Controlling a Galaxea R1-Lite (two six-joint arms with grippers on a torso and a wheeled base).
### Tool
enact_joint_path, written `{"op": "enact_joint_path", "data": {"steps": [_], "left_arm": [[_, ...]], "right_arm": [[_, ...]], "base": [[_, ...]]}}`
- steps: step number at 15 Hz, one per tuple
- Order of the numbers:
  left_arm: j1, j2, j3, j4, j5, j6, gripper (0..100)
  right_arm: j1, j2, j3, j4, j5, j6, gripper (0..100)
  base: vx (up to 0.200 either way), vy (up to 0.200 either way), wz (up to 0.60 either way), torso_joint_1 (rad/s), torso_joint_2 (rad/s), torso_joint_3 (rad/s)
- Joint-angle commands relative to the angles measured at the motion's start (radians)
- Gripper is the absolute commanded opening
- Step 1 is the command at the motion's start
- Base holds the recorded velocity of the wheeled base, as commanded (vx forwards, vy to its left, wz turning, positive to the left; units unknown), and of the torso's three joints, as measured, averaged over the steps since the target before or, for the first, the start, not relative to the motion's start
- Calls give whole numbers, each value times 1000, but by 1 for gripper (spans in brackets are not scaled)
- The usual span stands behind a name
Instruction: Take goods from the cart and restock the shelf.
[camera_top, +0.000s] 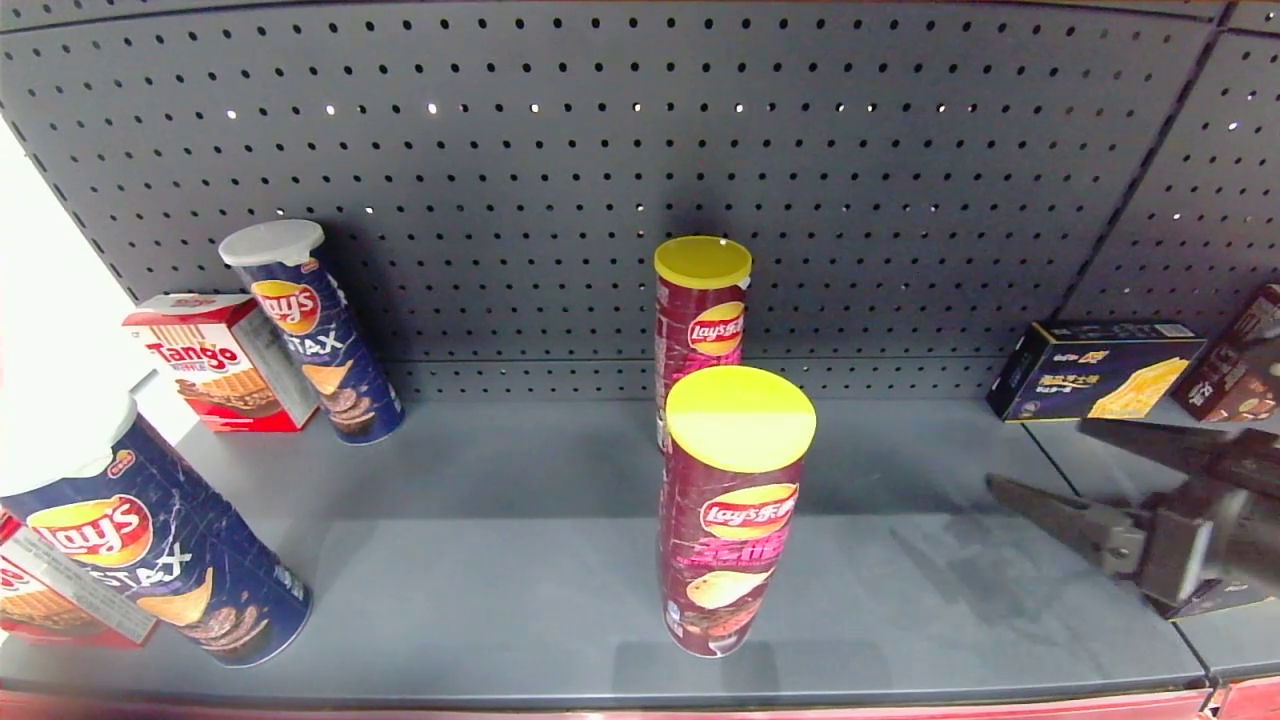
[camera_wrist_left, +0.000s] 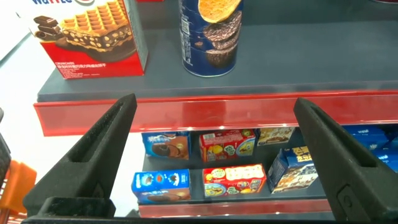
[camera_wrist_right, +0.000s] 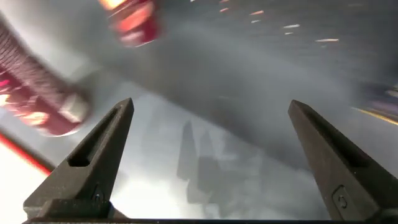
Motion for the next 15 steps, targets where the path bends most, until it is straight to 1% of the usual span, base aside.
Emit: {"op": "enact_joint_path", "data": {"steps": [1,3,6,8,9,11,12,13,15], "left_arm": [[0,1,0,0,0,1,100],[0,1,0,0,-2,2,100],[0,1,0,0,-2,2,100],[0,1,0,0,-2,2,100],[0,1,0,0,-3,4,100],[0,1,0,0,-2,4,100],[0,1,0,0,-2,4,100],[0,1,0,0,-2,2,100],[0,1,0,0,-2,2,100]], "right_arm": [[-118,-396,212,12,-80,-3,100],[-126,-563,358,14,-98,-3,100],[-161,-742,464,46,-130,-3,100],[-198,-844,485,130,-140,8,100],[-201,-936,514,223,-141,14,100],[-203,-1003,539,325,-138,37,100],[-203,-1003,539,325,-135,38,100],[-177,-1002,539,328,-74,49,100],[-149,-1003,539,327,-54,48,100]], "base": [[0,0,0,0,0,0],[0,0,0,0,0,0],[0,0,0,0,0,0],[0,0,0,0,0,0],[0,0,0,0,0,0],[0,0,0,0,0,0],[0,0,0,0,0,0],[0,0,0,0,0,0],[0,0,0,0,0,0]]}}
